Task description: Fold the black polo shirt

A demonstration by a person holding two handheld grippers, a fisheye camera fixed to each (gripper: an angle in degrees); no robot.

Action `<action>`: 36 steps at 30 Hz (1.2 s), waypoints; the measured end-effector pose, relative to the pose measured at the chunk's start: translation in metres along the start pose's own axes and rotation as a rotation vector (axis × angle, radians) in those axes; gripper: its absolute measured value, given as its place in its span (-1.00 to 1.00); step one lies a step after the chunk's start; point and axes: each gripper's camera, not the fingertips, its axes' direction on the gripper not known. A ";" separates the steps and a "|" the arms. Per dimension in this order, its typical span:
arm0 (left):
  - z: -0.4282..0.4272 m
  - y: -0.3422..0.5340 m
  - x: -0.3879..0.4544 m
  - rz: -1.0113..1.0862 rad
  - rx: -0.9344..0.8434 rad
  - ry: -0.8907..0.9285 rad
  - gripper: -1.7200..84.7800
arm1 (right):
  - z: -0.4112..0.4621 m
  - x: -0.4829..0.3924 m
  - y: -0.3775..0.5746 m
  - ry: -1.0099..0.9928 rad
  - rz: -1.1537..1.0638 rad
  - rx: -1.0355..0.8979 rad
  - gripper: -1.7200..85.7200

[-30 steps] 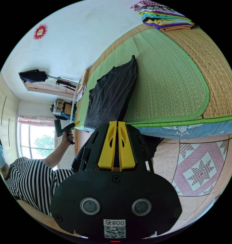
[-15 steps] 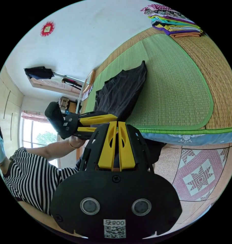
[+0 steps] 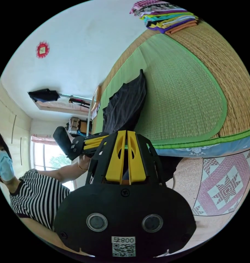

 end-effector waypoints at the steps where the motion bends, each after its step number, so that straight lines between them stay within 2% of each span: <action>1: 0.001 -0.002 0.001 -0.001 0.001 0.000 -0.93 | 0.006 0.011 -0.008 -0.011 0.026 -0.001 -0.87; 7: 0.011 -0.017 0.005 -0.015 0.011 0.017 -0.93 | 0.043 0.057 -0.056 -0.031 0.135 -0.014 -0.78; 16: 0.022 -0.033 0.000 -0.054 0.036 0.076 -0.93 | 0.080 0.087 -0.124 -0.050 0.177 -0.023 -0.76; 36: 0.022 -0.034 -0.027 -0.113 0.104 0.168 -0.93 | 0.144 0.087 -0.231 -0.108 0.142 -0.041 -0.74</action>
